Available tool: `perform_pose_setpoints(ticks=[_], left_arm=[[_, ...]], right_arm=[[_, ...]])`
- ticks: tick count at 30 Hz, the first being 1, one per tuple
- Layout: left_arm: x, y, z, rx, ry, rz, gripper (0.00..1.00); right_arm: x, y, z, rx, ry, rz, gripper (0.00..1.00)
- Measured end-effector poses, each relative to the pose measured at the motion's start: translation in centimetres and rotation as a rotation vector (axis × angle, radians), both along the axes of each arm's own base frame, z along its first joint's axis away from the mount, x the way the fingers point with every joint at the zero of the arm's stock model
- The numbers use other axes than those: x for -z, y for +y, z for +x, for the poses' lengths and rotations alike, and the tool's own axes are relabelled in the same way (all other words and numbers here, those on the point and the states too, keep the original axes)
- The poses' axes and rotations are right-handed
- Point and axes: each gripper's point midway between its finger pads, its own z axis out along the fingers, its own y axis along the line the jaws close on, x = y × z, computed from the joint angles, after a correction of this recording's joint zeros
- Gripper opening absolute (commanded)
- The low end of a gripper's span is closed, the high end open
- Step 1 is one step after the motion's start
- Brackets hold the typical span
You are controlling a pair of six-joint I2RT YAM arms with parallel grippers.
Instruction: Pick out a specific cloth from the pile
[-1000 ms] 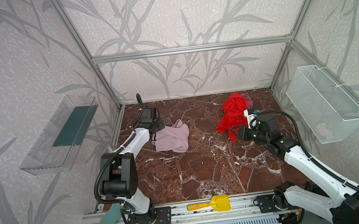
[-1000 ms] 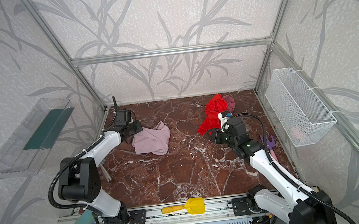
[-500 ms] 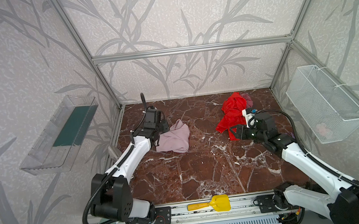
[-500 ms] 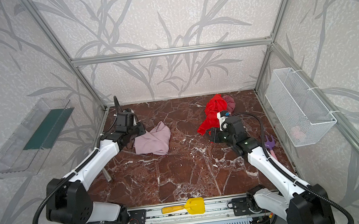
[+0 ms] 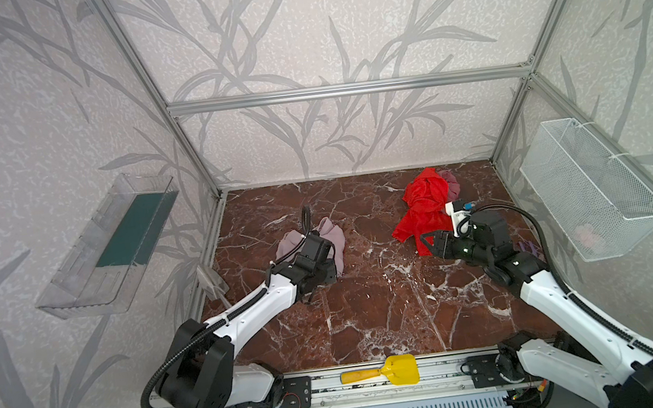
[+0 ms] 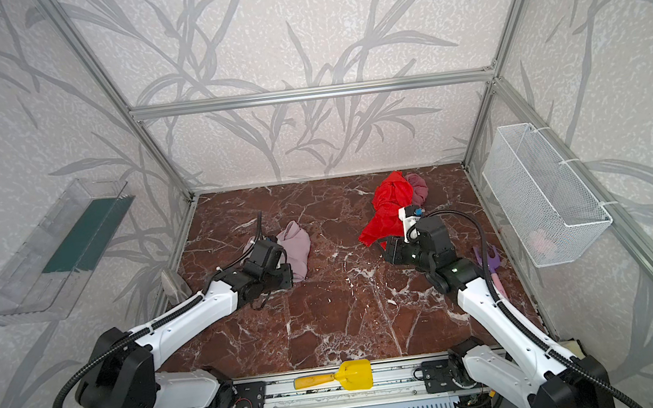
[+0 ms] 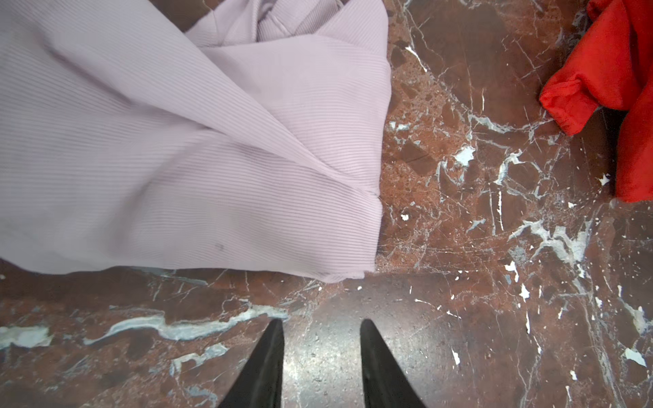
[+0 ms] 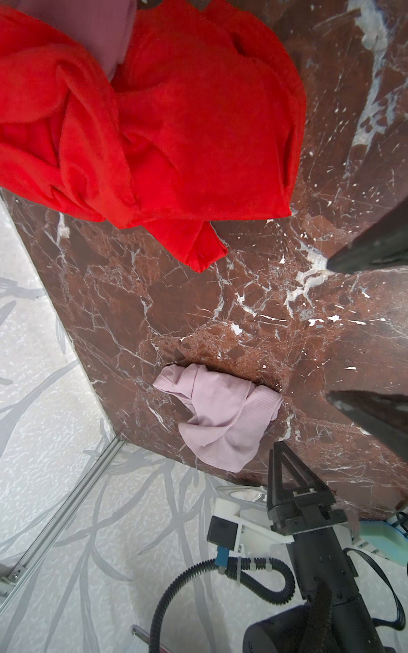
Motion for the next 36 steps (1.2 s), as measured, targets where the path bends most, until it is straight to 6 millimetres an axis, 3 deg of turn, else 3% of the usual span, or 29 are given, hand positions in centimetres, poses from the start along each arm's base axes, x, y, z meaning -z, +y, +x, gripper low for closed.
perform_pose_setpoints(ticks=[6,18,29,36], left_arm=[[2.4,-1.0,0.2,0.0,0.042,-0.01,0.35],[6.7,-0.9,0.3,-0.013,0.119,0.047,0.37],[6.7,0.2,1.3,-0.054,0.078,0.109,0.4],[6.1,1.0,1.8,-0.076,0.04,0.145,0.44]], right_arm=[[0.3,0.0,-0.2,0.001,0.007,0.003,0.54],[1.4,0.9,0.4,-0.035,0.054,0.011,0.53],[0.2,0.8,0.1,-0.027,0.025,0.034,0.53],[1.0,1.0,0.6,-0.029,0.053,0.031,0.52]])
